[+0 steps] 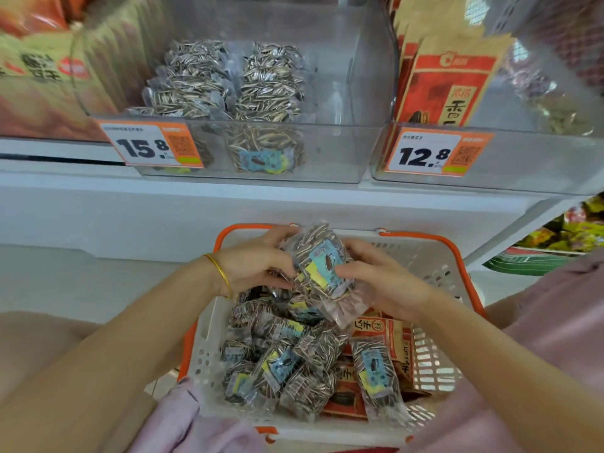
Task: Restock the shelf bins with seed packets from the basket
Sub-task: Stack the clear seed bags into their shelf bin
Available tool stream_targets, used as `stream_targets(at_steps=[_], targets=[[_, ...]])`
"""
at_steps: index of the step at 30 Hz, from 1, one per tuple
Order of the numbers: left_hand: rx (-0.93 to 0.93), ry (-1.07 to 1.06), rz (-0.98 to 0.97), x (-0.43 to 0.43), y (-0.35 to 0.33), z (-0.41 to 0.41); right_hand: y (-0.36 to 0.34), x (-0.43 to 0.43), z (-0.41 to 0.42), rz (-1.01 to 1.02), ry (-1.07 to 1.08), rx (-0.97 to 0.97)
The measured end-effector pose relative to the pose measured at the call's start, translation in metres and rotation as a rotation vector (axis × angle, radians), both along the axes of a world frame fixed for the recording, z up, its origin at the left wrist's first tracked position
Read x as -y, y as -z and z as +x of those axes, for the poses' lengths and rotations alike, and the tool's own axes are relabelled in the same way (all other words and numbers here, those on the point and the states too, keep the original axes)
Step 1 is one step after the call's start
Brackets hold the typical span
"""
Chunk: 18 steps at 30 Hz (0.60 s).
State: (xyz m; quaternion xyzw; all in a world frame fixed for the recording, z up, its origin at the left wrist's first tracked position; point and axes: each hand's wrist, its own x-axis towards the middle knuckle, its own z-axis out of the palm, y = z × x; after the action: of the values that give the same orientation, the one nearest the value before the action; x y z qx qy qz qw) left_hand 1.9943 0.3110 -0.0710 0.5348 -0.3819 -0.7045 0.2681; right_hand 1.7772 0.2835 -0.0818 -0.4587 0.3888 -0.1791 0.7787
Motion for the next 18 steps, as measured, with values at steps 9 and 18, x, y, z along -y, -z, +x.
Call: stream_targets(at_steps=[9,18], targets=[[0.035,0.042,-0.237,-0.012,-0.064,0.005,-0.072,-0.008,0.011,-0.291,-0.169,-0.031],[0.012,-0.138,-0.556,0.037,-0.167,0.038,-0.194,0.054,0.07,-0.655,-0.108,-0.142]])
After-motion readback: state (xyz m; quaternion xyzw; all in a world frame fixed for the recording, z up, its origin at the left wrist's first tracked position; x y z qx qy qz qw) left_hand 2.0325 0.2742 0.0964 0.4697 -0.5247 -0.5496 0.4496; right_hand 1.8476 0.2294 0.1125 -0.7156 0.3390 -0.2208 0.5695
